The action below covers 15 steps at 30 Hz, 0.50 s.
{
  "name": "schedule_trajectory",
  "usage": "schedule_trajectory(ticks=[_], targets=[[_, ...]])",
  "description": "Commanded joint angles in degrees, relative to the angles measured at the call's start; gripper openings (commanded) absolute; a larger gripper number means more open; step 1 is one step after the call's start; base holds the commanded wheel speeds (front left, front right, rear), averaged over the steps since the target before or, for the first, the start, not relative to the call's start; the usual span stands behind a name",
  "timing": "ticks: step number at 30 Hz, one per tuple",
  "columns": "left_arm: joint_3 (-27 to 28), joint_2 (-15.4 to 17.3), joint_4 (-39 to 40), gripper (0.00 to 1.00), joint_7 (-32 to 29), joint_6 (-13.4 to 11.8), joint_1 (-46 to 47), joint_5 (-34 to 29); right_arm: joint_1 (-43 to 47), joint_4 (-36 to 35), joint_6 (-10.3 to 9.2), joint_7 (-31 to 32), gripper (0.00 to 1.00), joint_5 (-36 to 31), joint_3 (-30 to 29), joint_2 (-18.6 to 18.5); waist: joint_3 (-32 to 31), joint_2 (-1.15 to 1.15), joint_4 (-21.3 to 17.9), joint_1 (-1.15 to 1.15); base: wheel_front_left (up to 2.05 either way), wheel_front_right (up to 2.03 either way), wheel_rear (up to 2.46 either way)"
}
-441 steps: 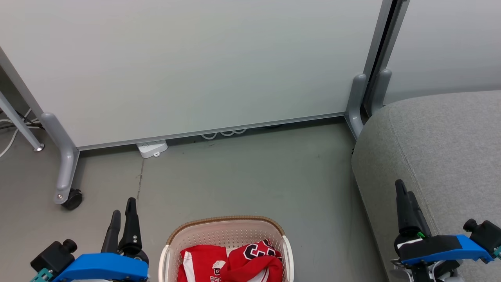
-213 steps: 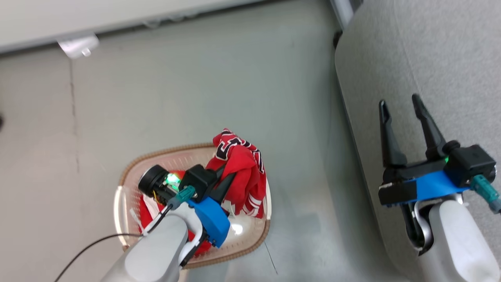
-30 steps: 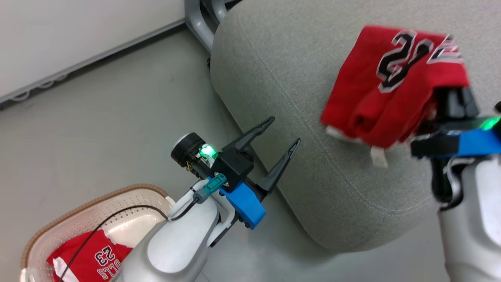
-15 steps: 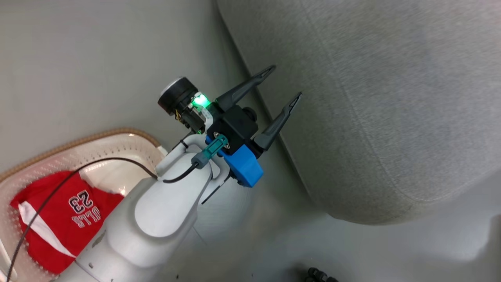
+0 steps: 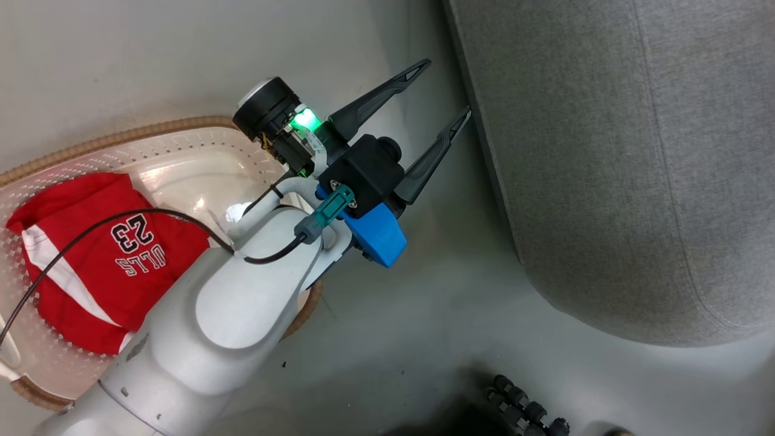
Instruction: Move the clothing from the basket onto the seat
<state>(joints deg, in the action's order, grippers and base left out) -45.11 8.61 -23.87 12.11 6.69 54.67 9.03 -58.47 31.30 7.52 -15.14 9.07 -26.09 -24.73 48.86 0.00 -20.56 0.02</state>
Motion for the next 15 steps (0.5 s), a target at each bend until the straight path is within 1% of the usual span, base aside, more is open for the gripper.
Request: schedule_trajectory(ticks=[1, 2, 6, 12, 13, 15], targets=[[-0.2, 0.5, 0.3, 1.0, 0.1, -0.3, 0.4, 0.2, 1.5, 2.1, -0.06, 0.0, 0.0, -0.3, 0.4, 0.5, 0.4, 0.0, 0.4, -0.02, 0.0, 0.0, 0.0], [-0.2, 0.5, 0.3, 1.0, 0.1, -0.3, 0.4, 0.2, 1.5, 2.1, -0.06, 0.0, 0.0, -0.3, 0.4, 0.5, 0.4, 0.0, 0.4, -0.02, 0.0, 0.0, 0.0], [-0.5, 0.4, 0.3, 1.0, 0.3, -0.5, 0.2, 0.3, 3.4, 6.1, -0.06, 0.0, 0.0, -0.7, 1.2, 2.1, 0.4, 0.0, 0.8, -0.02, 0.0, 0.0, 0.0], [-0.9, 0.2, 0.1, 1.0, 0.4, -0.5, 0.2, 0.8, 5.2, 8.2, -0.06, 0.0, 0.0, -0.9, 1.1, 4.1, -0.4, 0.0, 1.3, -0.02, 0.0, 0.0, 0.0], [-0.9, 0.1, 0.0, 1.0, 0.5, -0.6, 0.2, 0.9, 5.6, 8.8, -0.06, 0.0, 0.24, -0.8, 1.3, 4.3, -0.7, 0.0, 1.4, -0.02, 0.0, 0.0, 0.0], [-1.0, -0.2, -0.2, 1.0, 0.7, -0.9, 0.0, 1.0, 6.3, 9.2, -0.06, 0.0, 1.0, -0.9, 1.2, 4.1, -1.6, 0.0, 1.6, -0.02, 0.0, 0.0, 0.0]])
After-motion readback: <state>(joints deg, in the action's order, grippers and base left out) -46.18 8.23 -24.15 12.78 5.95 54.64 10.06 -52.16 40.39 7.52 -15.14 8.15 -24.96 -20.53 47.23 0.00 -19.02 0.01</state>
